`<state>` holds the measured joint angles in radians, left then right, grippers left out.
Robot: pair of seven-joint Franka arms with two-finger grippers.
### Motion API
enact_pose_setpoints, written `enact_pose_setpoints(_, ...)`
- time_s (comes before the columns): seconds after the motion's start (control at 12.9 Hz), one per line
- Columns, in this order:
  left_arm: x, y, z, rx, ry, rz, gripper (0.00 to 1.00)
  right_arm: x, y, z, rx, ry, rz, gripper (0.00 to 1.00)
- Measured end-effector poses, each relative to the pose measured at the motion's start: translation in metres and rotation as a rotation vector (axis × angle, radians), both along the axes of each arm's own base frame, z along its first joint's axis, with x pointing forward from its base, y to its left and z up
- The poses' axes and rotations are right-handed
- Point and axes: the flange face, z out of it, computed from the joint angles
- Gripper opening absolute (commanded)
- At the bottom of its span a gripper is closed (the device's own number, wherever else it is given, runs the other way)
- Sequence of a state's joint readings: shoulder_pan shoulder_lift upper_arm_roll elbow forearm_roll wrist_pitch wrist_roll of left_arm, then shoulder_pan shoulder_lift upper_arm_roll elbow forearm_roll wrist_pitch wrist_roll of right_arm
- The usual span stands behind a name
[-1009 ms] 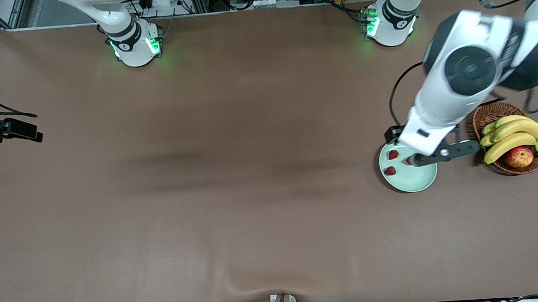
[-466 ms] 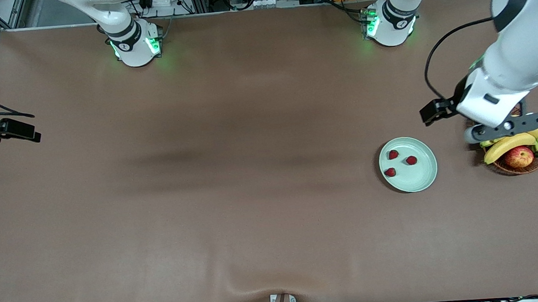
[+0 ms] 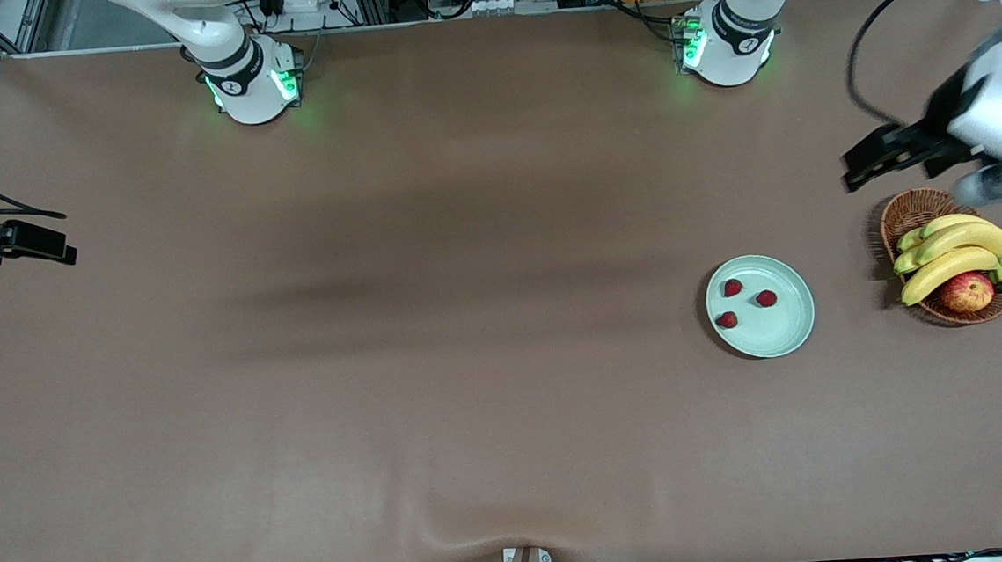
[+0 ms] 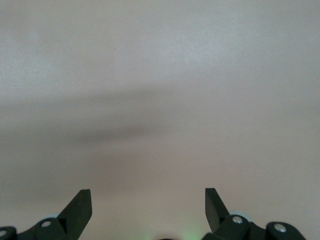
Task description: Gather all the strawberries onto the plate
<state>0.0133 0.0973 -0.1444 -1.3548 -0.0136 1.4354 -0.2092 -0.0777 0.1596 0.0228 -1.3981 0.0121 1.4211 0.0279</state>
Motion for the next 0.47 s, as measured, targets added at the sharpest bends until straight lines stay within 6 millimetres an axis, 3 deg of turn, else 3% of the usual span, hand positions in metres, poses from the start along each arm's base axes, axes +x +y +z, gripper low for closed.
enact_pose_setpoints(0.16,-0.011,0.024,0.012,-0.002,0.002,-0.026,1.00,0.000,0.000,0.000,0.000,0.000,0.001,1.00)
enact_pose_setpoints(0.47,-0.027,0.034,0.014,0.002,0.014,-0.047,1.00,0.000,0.002,0.000,-0.005,0.000,0.006,1.00)
